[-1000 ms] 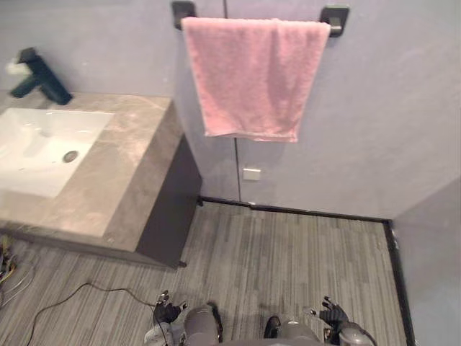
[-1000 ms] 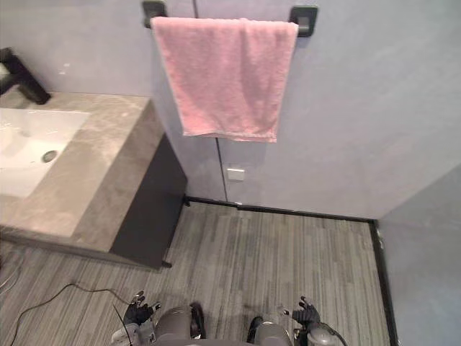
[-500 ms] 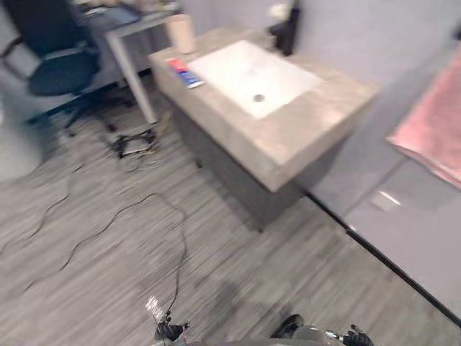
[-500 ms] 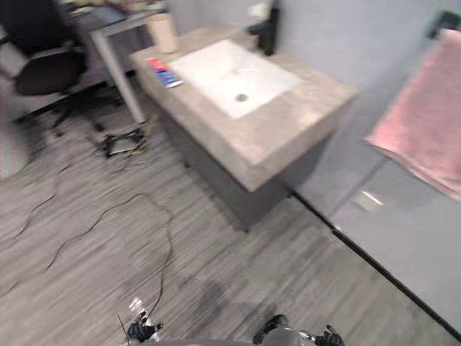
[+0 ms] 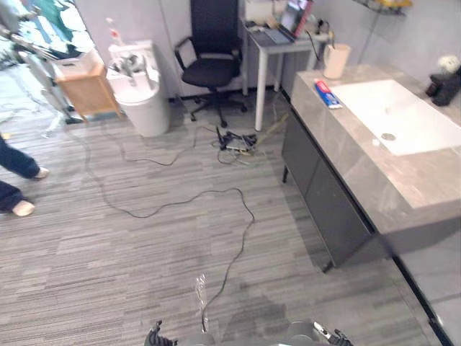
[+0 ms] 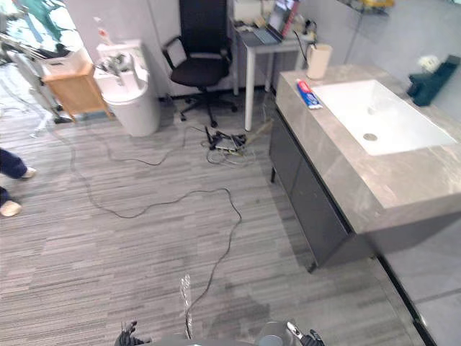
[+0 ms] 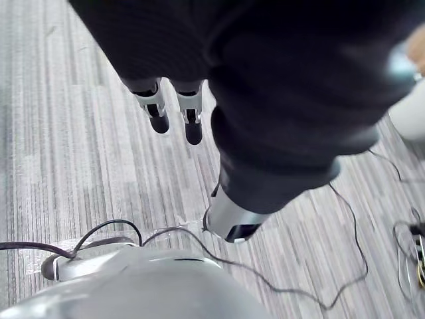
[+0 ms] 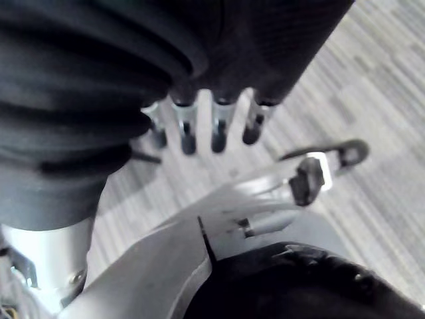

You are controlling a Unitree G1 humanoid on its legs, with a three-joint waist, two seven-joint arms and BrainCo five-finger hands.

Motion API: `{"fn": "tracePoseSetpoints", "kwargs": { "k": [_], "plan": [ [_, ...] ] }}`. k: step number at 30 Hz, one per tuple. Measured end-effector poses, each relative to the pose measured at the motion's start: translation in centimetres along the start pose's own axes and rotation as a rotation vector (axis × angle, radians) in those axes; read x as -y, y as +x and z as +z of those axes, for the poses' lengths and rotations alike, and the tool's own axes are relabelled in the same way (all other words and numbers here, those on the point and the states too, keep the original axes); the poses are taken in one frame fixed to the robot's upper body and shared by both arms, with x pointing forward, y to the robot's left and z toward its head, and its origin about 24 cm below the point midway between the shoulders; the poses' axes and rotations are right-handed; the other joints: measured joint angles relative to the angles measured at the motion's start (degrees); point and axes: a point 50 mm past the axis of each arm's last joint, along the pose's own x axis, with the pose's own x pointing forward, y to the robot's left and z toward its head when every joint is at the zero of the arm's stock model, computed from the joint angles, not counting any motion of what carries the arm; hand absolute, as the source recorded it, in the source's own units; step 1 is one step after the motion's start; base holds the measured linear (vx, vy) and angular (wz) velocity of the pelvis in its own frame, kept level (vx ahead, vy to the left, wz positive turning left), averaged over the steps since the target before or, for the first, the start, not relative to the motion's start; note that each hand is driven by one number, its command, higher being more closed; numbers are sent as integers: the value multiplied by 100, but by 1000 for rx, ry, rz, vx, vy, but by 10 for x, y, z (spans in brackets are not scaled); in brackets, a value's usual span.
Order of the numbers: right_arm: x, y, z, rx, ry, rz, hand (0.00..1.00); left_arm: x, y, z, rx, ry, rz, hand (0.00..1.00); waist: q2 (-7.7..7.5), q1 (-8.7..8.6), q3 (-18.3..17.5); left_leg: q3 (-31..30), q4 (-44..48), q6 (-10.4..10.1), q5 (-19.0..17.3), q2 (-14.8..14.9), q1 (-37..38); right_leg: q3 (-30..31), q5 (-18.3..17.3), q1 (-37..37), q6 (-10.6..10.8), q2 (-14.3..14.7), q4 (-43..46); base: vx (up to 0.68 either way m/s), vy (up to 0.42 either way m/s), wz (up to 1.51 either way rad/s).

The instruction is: Organize washtable

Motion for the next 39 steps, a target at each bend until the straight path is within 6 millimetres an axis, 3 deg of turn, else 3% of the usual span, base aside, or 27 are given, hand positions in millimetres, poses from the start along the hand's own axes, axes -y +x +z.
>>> {"fn": "tracePoseSetpoints", "kwargs": {
  "k": [1, 2, 3, 4, 5, 6, 8, 10, 11, 12, 13, 14, 16, 17, 18, 19, 20, 21, 23, 24, 25, 26, 29, 30, 33, 36, 39],
  "plan": [
    [-2, -1, -1, -1, -11, 9, 0, -1, 1, 1, 4, 9, 2, 0, -35, -16, 8, -28, 11, -38, -21, 41, 21, -34, -112, -123, 24, 236, -164, 19, -163, 34],
    [-11, -3, -7, -12, -22, 34, 0, -8, 3, 7, 22, 34, 14, 0, -203, -39, 16, -153, 75, -141, -81, 7, 0, -29, -203, -297, 110, 576, -824, 43, -160, 69],
    [-15, -6, -17, -40, -11, 42, 0, -15, 5, 11, 34, 53, 28, 0, -370, -90, 29, -349, 151, -197, -118, -89, -38, 77, 47, -312, 93, 667, -1106, 116, -224, 98],
    [-10, -8, -27, -69, 13, 23, 0, -11, 6, 14, 39, 52, 20, 0, -427, -80, -49, -454, 142, -231, -124, -85, -74, -193, -64, -243, 93, 639, -1157, 228, -179, 86],
    [-2, -10, -32, -81, 20, 1, 0, -5, 5, 18, 56, 41, 9, 0, -246, -26, -79, -452, 302, -195, -139, 35, -50, -413, -21, -135, 115, 661, -1273, 312, -155, 86],
    [1, -10, -31, -80, 18, -6, 0, -2, 5, 19, 59, 32, 4, 0, -186, -84, -17, -503, 390, -96, -217, 84, -31, -653, -3, 19, 80, 665, -1325, 303, -82, 64],
    [3, -10, -32, -86, 12, -12, 0, 0, 4, 17, 51, -8, 13, 0, -135, -90, -42, -595, 413, -121, -241, 146, 30, -875, -23, 173, 19, 662, -1398, 190, -38, 38],
    [2, -11, -35, -102, 18, -9, 0, -4, 1, 10, 37, -47, 33, 0, -87, -50, -129, -588, 386, -376, -101, 237, 131, -963, -84, 431, 29, 762, -1632, 162, -19, 12],
    [3, -11, -35, -101, 22, -7, 0, -5, 1, 9, 38, -60, 41, 0, -92, -68, -151, -628, 717, -388, -90, 248, -29, -990, -95, 492, 29, 817, -1711, 126, -31, 9],
    [5, -11, -35, -103, 15, -6, 0, -5, -2, 6, 32, -111, 60, 0, 0, -88, -143, -690, 1748, -539, 10, 392, -509, -1017, -96, 621, 28, 949, -1839, 111, 5, -10],
    [8, -12, -37, -110, 8, -7, 0, -7, -3, 3, 20, -163, 84, 0, 94, -32, -144, -719, 2798, -727, 379, 619, -996, -983, -103, 752, 15, 1100, -1910, 120, 63, -28],
    [8, -13, -39, -115, 7, -4, 0, -9, -4, -2, 3, -183, 98, 0, 93, 12, -153, -649, 3182, -749, 629, 765, -1116, -938, -111, 843, 5, 1187, -1940, 148, 86, -64],
    [7, -14, -42, -135, 1, 3, 0, -16, -11, -24, -72, -223, 130, 0, -49, 148, -249, -77, 3719, -622, 1579, 1219, -1103, -554, -91, 1298, -83, 1413, -2272, 202, 29, -79],
    [5, -14, -44, -141, 3, 6, 0, -17, -12, -28, -82, -226, 134, 0, -85, 146, -270, 41, 3732, -564, 1797, 1259, -1076, -483, -50, 1374, -124, 1414, -2385, 266, -35, -60],
    [4, -13, -43, -139, 5, 8, 0, -15, -13, -31, -98, -241, 135, 0, -107, 142, -281, 207, 3794, -461, 1726, 1332, -1079, -392, 82, 1546, -159, 1403, -2666, 218, -31, -34],
    [4, -12, -41, -135, 1, 5, 0, -14, -12, -30, -100, -246, 133, 0, -191, 116, -295, 321, 3765, -440, 1412, 1368, -1085, -352, 142, 1620, -175, 1406, -2786, 249, -6, -28],
    [5, -10, -36, -122, -11, 0, 0, -15, -11, -28, -97, -249, 133, 0, -110, 130, -267, 553, 3566, -477, 826, 1359, -1090, -166, 246, 1766, -222, 1361, -2994, 184, 65, -24],
    [3, -7, -27, -100, -27, -7, 0, -14, -9, -22, -81, -255, 130, 0, -199, 131, -207, 669, 3063, -480, 474, 1209, -1087, 21, 329, 1876, -166, 1237, -3173, 163, 89, -31],
    [-1, -3, -13, -50, -77, -6, 0, -11, -8, -19, -70, -253, 122, 0, -173, 143, -206, 488, 1715, -483, 404, 1023, -976, 257, 396, 1866, -66, 1109, -3255, 97, 131, -60],
    [-1, -1, -4, -15, -99, -5, 0, -8, -8, -19, -71, -253, 118, 0, -84, 153, -226, 289, 905, -509, 511, 986, -849, 360, 409, 1844, -36, 1120, -3271, 76, 217, -97],
    [4, 0, 5, 32, -150, -25, 0, 0, -8, -19, -75, -251, 108, 0, 169, 159, -270, 13, -60, -526, 1205, 1027, -787, 543, 404, 1779, 117, 1244, -3324, 71, 215, -75],
    [3, 1, 7, 41, -154, -25, 0, 1, -9, -20, -79, -249, 106, 0, 198, 173, -289, 17, -99, -659, 1119, 1024, -765, 576, 372, 1780, 184, 1247, -3349, 128, 305, -59],
    [-11, -3, -10, 0, -152, 8, 0, -19, -3, -13, -50, -194, 153, 0, -269, 130, -420, 418, -766, -631, 1328, 610, -456, 772, 566, 1689, 442, 833, -3626, 85, 188, -37],
    [-11, -4, -16, -17, -161, 15, 0, -21, -2, -11, -47, -174, 150, 0, -330, 134, -457, 520, -965, -592, 1412, 516, -369, 836, 670, 1681, 468, 754, -3711, 42, 141, -36],
    [-10, -5, -19, -24, -169, 25, 0, -18, -1, -10, -46, -146, 133, 0, -324, 91, -476, 716, -1777, -489, 1846, 229, -6, 888, 748, 1590, 541, 534, -3803, -22, 75, -16],
    [-7, -5, -19, -24, -185, 24, 0, -12, -2, -13, -59, -128, 110, 0, -209, 92, -524, 821, -2786, -472, 2395, 137, 395, 892, 755, 1506, 554, 547, -3852, -67, 0, -7],
    [-2, -5, -22, -41, -234, 23, 0, -8, -4, -20, -89, -126, 100, 0, -149, 90, -541, 821, -2917, -481, 2461, 161, 461, 891, 753, 1502, 557, 591, -3832, -91, -26, -2]
  ]
}}
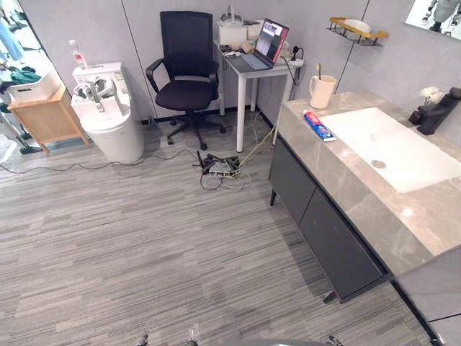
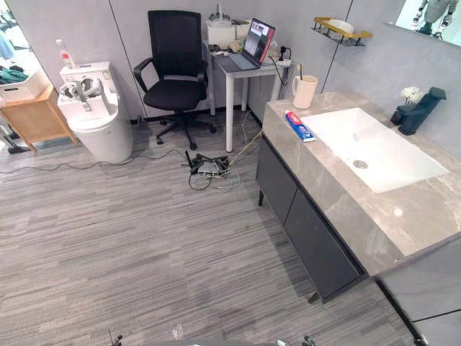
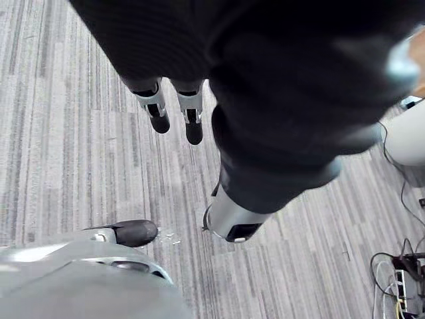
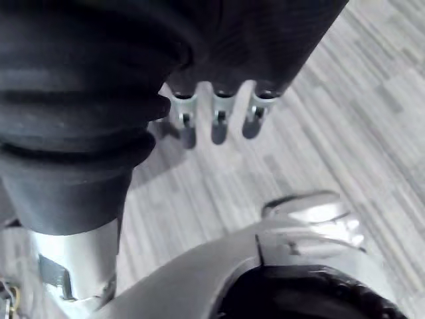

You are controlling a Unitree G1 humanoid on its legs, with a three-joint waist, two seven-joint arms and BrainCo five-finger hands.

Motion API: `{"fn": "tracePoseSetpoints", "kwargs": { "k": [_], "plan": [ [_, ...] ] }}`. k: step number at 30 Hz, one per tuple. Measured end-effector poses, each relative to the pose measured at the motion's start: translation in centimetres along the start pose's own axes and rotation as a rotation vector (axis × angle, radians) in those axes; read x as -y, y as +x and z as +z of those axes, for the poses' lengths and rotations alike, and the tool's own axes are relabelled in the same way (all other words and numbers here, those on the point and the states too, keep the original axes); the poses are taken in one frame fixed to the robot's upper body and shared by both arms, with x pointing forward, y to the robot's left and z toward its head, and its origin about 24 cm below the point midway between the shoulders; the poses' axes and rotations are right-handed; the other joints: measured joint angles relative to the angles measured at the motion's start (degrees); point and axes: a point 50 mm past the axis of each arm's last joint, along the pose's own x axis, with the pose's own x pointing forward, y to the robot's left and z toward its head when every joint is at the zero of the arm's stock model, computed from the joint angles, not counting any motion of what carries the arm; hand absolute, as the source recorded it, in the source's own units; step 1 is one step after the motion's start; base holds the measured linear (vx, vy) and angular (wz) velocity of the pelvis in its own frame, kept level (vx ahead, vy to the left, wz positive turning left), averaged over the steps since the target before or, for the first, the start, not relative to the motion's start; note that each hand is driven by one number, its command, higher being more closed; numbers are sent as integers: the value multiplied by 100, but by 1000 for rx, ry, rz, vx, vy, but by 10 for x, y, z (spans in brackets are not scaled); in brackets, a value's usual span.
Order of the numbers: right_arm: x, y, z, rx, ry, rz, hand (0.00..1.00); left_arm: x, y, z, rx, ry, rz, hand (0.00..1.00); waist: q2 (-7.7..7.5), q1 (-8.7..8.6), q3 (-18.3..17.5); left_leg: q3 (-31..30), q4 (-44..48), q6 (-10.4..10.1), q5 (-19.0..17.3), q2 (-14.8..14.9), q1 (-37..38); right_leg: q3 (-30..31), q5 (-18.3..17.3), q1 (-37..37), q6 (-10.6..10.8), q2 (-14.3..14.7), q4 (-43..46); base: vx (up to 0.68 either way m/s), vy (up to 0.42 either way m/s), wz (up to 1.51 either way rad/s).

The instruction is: Organize washtable

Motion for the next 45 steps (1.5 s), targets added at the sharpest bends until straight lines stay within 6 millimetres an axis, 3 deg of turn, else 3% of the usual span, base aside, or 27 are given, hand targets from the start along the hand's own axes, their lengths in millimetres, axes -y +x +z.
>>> {"fn": "tracePoseSetpoints", "kwargs": {
  "k": [7, 25, 29, 30, 33, 36, 37, 38, 40, 43, 45],
  "plan": [
    [1, 0, -4, -19, -24, 7, 0, 0, -2, -9, -34, 11, -4, 0, 5, 24, 11, -24, -2, -24, -20, -20, -7, 15, -8, 2, 4, -9, -17, -56, 0, 0],
    [-5, 2, -1, -28, -80, 40, 0, -4, 0, -6, -10, 112, -8, 0, -129, 20, 2, -175, 0, -22, -27, -36, -200, -74, -12, -2, 31, -15, -212, 9, -4, 3],
    [-6, 4, 5, -14, -79, 49, 0, -5, 0, -5, -10, 30, 9, 0, -105, 82, 25, -236, 38, 3, -3, -30, -471, -215, 138, -93, 39, -15, -436, 21, 4, 13],
    [-8, 4, 5, -11, -74, 62, 0, -6, 1, -3, -10, -21, 12, 0, -145, 185, 74, -233, 43, 5, -3, -26, -529, -243, 205, -93, 47, -17, -535, 49, 8, 0],
    [-12, 4, 6, -9, -56, 72, 0, -7, 2, 5, 14, -92, 18, 0, -211, 253, 133, -265, 132, 0, -8, -19, -713, -380, 284, -113, 48, -31, -677, 48, 1, 12],
    [-13, 5, 10, 1, -28, 74, 0, -6, 3, 14, 46, -159, 23, 0, -234, 359, 276, -347, 833, 27, -365, 23, -1116, -502, 316, -145, 54, -61, -725, 26, 4, 11],
    [-10, 5, 12, 10, -23, 69, 0, -3, 3, 17, 53, -200, 23, 0, -242, 413, 320, -373, 1334, 35, -637, 83, -1369, -509, 317, -163, 55, -55, -724, 9, 17, -3],
    [-7, 7, 17, 23, -22, 59, 0, -2, 3, 18, 55, -225, 25, 0, -116, 432, 408, -406, 1825, 50, -916, 155, -1617, -514, 314, -182, 58, -50, -727, 8, 57, -6],
    [-1, 8, 22, 41, -2, 42, 0, 5, 2, 19, 57, -245, 12, 0, -15, 465, 490, -453, 2430, 85, -1270, 229, -1917, -561, 250, -193, 129, -53, -741, 7, 109, -4],
    [5, 7, 20, 38, 80, 22, 0, 8, 2, 25, 77, -260, 3, 0, 48, 518, 559, -502, 3543, 264, -2002, 265, -2291, -876, -261, -224, 289, -222, -254, 82, 165, 13],
    [4, 5, 14, 29, 132, 16, 0, 6, 2, 24, 80, -254, 3, 0, 23, 545, 536, -421, 3843, 376, -2468, 153, -2242, -997, -506, -367, 308, -448, 766, 219, 211, 10]
  ]
}}
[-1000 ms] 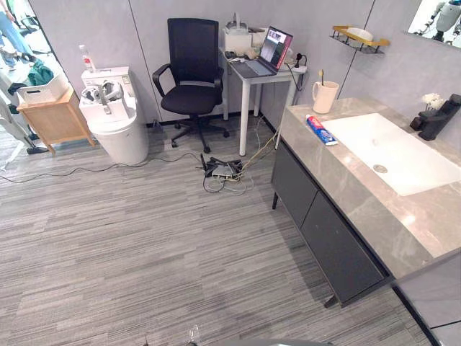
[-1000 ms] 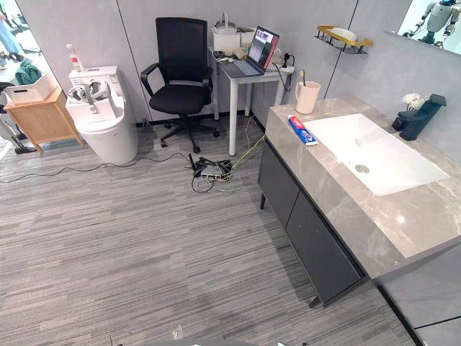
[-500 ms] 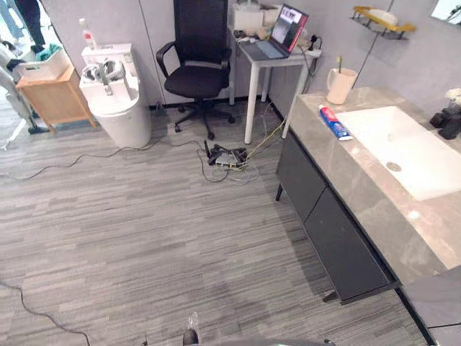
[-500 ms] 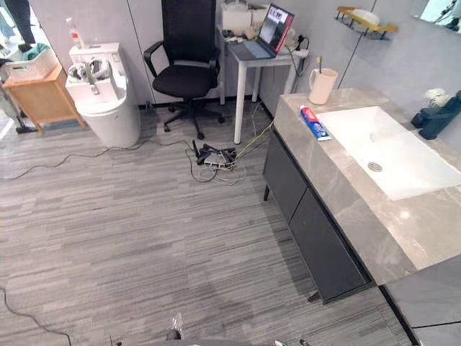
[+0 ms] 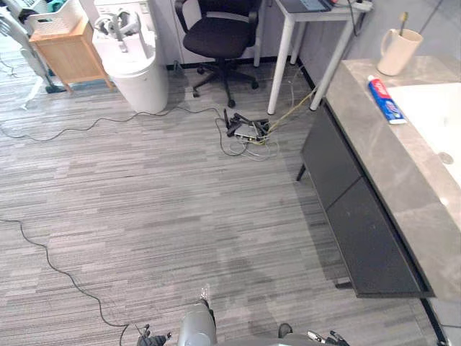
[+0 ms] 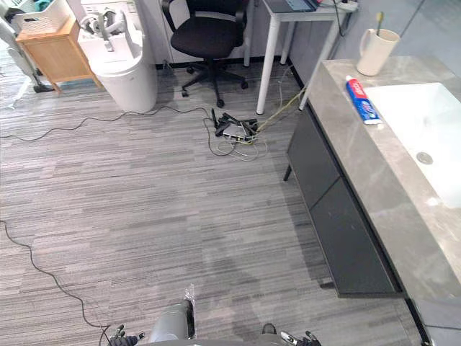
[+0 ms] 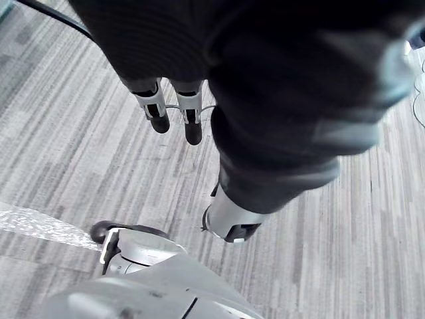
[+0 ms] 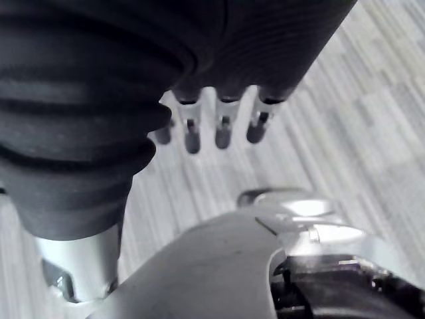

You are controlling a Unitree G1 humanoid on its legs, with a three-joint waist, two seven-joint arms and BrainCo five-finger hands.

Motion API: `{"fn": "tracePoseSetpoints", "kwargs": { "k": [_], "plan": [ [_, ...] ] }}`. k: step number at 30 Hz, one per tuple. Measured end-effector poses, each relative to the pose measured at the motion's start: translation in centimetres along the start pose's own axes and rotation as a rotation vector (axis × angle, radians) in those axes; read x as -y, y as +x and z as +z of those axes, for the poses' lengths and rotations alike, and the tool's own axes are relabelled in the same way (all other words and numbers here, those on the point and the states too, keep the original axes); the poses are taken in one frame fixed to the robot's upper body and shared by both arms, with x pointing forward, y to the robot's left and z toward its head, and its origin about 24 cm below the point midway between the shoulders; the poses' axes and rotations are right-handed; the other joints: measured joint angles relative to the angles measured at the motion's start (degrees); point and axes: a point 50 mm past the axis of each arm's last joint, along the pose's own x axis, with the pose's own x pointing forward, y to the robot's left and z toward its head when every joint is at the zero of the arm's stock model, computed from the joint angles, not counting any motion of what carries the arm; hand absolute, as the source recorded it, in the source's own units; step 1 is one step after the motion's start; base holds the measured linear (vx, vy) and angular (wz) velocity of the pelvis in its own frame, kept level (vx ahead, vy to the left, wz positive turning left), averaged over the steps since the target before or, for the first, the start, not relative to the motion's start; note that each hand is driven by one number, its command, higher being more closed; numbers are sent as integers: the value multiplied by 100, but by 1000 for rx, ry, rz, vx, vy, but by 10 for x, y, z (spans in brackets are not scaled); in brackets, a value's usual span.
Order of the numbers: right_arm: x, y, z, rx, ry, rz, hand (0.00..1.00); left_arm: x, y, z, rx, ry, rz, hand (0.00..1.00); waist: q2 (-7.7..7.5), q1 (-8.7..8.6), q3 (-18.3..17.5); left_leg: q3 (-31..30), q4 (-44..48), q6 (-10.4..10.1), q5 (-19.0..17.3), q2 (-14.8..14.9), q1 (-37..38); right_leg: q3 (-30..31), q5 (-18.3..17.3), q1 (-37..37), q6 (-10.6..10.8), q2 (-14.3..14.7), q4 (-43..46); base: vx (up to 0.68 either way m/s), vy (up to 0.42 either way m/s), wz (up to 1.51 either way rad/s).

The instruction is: Organize washtable

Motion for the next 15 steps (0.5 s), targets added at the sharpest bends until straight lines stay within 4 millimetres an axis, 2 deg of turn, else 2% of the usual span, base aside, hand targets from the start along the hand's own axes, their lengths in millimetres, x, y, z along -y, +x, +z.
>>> {"fn": "tracePoseSetpoints", "kwargs": {
  "k": [1, 2, 3, 4, 5, 6, 8, 10, 11, 12, 13, 14, 15],
  "plan": [
    [2, 0, 3, 16, 32, -9, 0, 0, 0, 0, -1, 2, -1, 0, -49, 2, 30, 40, 65, 79, -164, -75, 109, 10, 110, -636, -257, -118, 1407, 264, 244, 3],
    [-2, 0, 6, 33, 64, -4, 0, -4, 0, 0, 0, 11, 5, 0, -38, -73, 44, 0, -12, 155, -221, -157, 353, 33, 646, -1128, -604, -243, 2613, 266, 264, 11],
    [-1, 0, 6, 38, 75, -4, 0, -3, 1, 1, 2, 20, -1, 0, -81, -96, 88, -78, -78, 221, -261, -195, 556, 71, 1012, -1338, -597, -314, 3099, 369, 222, 26],
    [-6, 0, 6, 37, 104, 5, 0, -5, 2, 5, 15, 29, -9, 0, -141, -145, 141, -94, -206, 308, -337, -228, 886, 156, 1042, -1681, -401, -294, 3972, 344, 124, 17],
    [-7, 0, 5, 36, 115, 5, 0, -6, 3, 6, 16, 34, -10, 0, -173, -155, 141, -97, -301, 314, -374, -219, 1059, 122, 830, -1822, -425, -212, 4275, 445, 121, 13],
    [-7, -1, 5, 41, 124, 5, 0, -6, 3, 5, 13, 38, -13, 0, -187, -197, 141, -83, -639, 305, -385, -204, 1472, -126, 464, -2062, -459, -61, 4559, 450, 109, 9],
    [-6, -2, 6, 55, 137, -1, 0, -3, 4, 9, 20, 21, -23, 0, -152, -207, 137, -28, -1207, 211, -308, -214, 1987, -778, 165, -2418, -501, 88, 4223, 484, 81, 11],
    [-2, -2, 8, 65, 141, -9, 0, 9, 5, 17, 40, 7, -54, 0, -54, -250, 144, 37, -1765, 91, -258, -207, 2528, -1457, 130, -2756, -652, 321, 3041, 686, 43, 17],
    [-1, -2, 9, 68, 140, -10, 0, 13, 5, 19, 46, 9, -62, 0, -24, -264, 156, 78, -1863, 5, -263, -191, 2647, -1558, 149, -2835, -681, 371, 2711, 746, 11, 18],
    [0, -2, 11, 73, 135, -11, 0, 20, 5, 21, 52, 8, -81, 0, 19, -289, 179, 247, -1992, -181, -275, -172, 2907, -1737, 322, -2933, -885, 459, 1986, 520, -17, 7],
    [-1, -2, 11, 71, 125, -7, 0, 23, 4, 20, 51, 0, -85, 0, 8, -285, 169, 384, -2022, -361, -291, -197, 3109, -1881, 642, -2873, -1129, 562, 1387, 690, -47, -3],
    [-3, -3, 8, 65, 113, -1, 0, 25, 2, 20, 59, -15, -86, 0, -58, -292, 128, 553, -1938, -520, -336, -243, 3378, -2092, 1192, -2724, -1555, 575, 843, 597, -54, -6],
    [-5, -5, 3, 53, 112, 5, 0, 21, 1, 16, 52, -22, -76, 0, -141, -333, 76, 585, -1708, -628, -377, -271, 3501, -2096, 1544, -2654, -1991, 558, 770, 898, -101, -30]
  ]
}}
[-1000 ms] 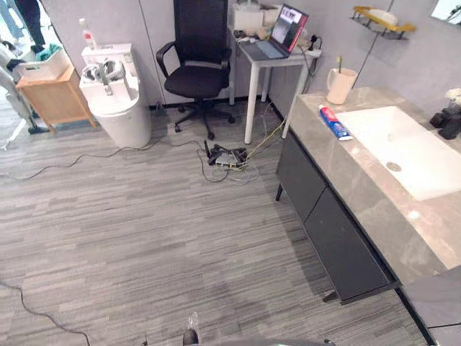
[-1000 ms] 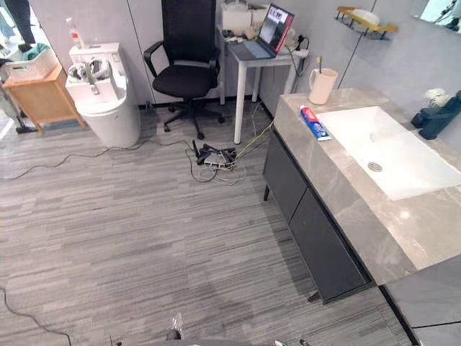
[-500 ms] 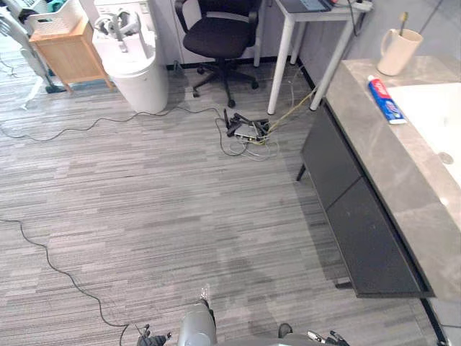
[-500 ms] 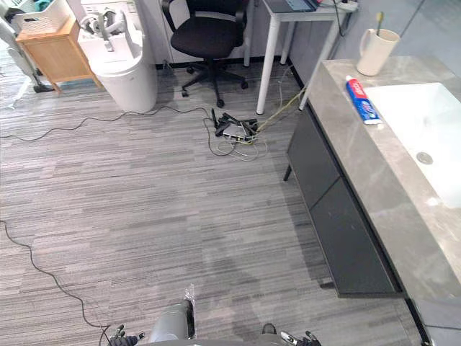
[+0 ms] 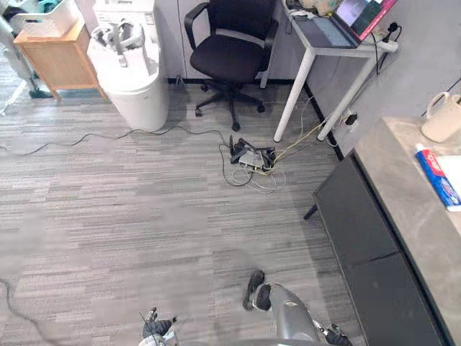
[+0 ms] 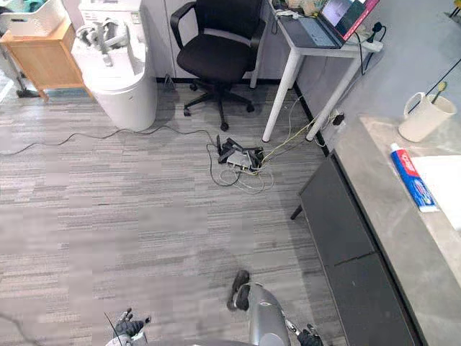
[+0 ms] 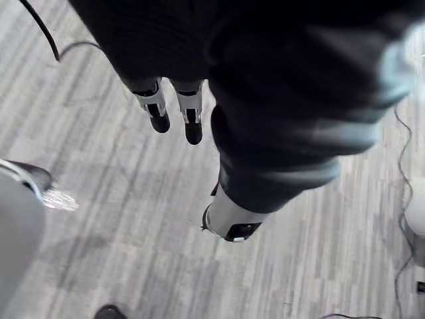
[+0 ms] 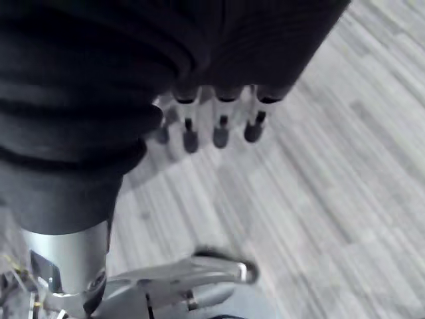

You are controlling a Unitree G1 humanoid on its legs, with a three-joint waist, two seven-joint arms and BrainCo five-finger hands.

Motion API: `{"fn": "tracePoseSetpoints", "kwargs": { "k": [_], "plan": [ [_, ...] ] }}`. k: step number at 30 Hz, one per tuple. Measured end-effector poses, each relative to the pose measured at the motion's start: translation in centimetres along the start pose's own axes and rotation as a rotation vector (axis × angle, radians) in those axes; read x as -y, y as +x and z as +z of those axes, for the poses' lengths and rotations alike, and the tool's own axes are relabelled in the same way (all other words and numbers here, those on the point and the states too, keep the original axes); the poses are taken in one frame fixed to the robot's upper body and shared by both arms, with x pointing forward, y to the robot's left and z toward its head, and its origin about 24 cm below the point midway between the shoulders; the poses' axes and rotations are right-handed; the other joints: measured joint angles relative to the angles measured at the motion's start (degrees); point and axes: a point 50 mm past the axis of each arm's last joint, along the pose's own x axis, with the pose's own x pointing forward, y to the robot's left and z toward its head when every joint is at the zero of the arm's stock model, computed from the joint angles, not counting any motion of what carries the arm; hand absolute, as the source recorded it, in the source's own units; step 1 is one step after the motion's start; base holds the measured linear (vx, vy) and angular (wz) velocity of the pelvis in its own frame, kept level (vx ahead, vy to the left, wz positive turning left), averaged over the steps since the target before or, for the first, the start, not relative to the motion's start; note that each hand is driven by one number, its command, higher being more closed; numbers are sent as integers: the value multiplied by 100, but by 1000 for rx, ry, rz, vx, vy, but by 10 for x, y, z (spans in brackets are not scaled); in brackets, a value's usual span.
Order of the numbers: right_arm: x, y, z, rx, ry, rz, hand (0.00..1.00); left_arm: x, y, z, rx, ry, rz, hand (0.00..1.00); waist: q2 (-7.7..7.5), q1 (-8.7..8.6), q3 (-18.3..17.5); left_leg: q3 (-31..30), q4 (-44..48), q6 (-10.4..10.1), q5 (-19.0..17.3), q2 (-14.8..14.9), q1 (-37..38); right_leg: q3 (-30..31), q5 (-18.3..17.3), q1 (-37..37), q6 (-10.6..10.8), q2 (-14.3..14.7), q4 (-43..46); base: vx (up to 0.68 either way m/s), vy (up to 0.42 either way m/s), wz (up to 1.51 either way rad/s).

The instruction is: Organize washtable

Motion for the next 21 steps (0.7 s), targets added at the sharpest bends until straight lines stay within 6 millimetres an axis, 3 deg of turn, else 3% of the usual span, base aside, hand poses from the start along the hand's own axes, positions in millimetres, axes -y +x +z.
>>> {"fn": "tracePoseSetpoints", "kwargs": {
  "k": [1, 2, 3, 4, 5, 6, 7, 9, 11, 14, 15, 16, 18, 19, 20, 21],
  "plan": [
    [13, 2, 8, 17, -4, -31, 0, 10, -2, -6, -25, -25, -16, 0, 377, -11, -88, 3, 861, -224, 68, 459, -116, -32, -332, 98, -14, 304, 380, 735, -100, -36],
    [14, 1, 10, 26, -3, -34, 0, 16, -2, -2, -20, -49, -24, 0, 469, -65, -133, -91, 2140, 15, 721, 731, -672, 37, -696, 278, -1, 567, 352, 861, -165, -58],
    [13, 2, 12, 36, 1, -35, 0, 18, -1, 0, -13, -69, -20, 0, 509, -53, -133, -162, 2780, 372, 1311, 838, -951, 129, -783, 421, -42, 708, 260, 690, -163, -83],
    [15, 2, 15, 46, -2, -37, 0, 18, -1, 2, -11, -104, -8, 0, 586, 26, -124, -377, 4016, 554, 2077, 1123, -1525, 387, -878, 752, -90, 1055, -8, 819, -177, -129],
    [14, 2, 14, 41, 3, -41, 0, 20, 0, 7, 4, -114, -9, 0, 558, 66, -96, -472, 4996, 631, 2001, 1290, -2031, 683, -924, 1164, -131, 1334, -238, 664, -113, -133],
    [12, 3, 14, 39, 3, -37, 0, 22, 1, 9, 12, -114, -12, 0, 509, 92, -68, -535, 5288, 616, 1912, 1291, -2262, 828, -926, 1399, -135, 1411, -380, 644, -86, -135],
    [6, 3, 13, 32, -1, -25, 0, 22, 2, 17, 43, -112, -16, 0, 345, 145, -21, -565, 5455, 538, 1673, 1258, -2562, 1166, -925, 1844, -133, 1474, -606, 601, -48, -131],
    [1, 4, 14, 35, -16, -12, 0, 21, 3, 23, 70, -111, -15, 0, 245, 156, -20, -582, 5014, 478, 1281, 1146, -3040, 1821, -914, 2413, -68, 1549, -958, 543, 27, -153],
    [-3, 7, 27, 75, -10, 2, 0, 25, 2, 21, 70, -110, -27, 0, 287, 293, -6, -1044, 3356, 389, 810, 878, -3340, 2857, -987, 2760, 172, 1688, -1108, 465, 172, -209],
    [-1, 8, 29, 80, 6, -8, 0, 31, 0, 20, 63, -114, -42, 0, 401, 284, -25, -2219, 1598, 288, 785, 512, -3409, 3624, -1158, 2922, 458, 1765, -1158, 377, 276, -192],
    [3, 8, 28, 76, 4, -15, 0, 33, 0, 18, 57, -114, -50, 0, 544, 264, -104, -2428, 1051, 184, 1083, 533, -3420, 3867, -1289, 2965, 604, 1793, -1146, 315, 381, -205],
    [6, 7, 26, 73, 1, -22, 0, 33, -1, 13, 35, -109, -49, 0, 616, 269, -139, -2265, 1085, 4, 1329, 632, -3417, 4127, -1420, 2982, 691, 1798, -1062, 363, 490, -210],
    [-2, 6, 18, 54, 34, -12, 0, 27, 2, 19, 53, -96, -36, 0, 418, 150, -221, -1498, 1144, 252, 1116, 693, -3344, 4341, -1555, 2605, 1125, 1567, -600, 300, 437, -163],
    [-2, 6, 19, 54, 38, -12, 0, 27, 3, 21, 59, -91, -39, 0, 358, 170, -240, -1235, 1141, 289, 1084, 723, -3298, 4324, -1546, 2471, 1181, 1510, -457, 192, 344, -178],
    [-5, 6, 19, 48, 37, -6, 0, 27, 4, 24, 70, -82, -44, 0, 305, 186, -227, -686, 1177, 395, 1019, 812, -3182, 4106, -1499, 2217, 1475, 1375, -242, 93, 318, -152],
    [-4, 6, 19, 49, 38, -7, 0, 27, 4, 24, 70, -82, -45, 0, 310, 174, -224, -494, 1199, 449, 984, 849, -3129, 3772, -1458, 2132, 1585, 1265, -219, 38, 345, -177]
  ]
}}
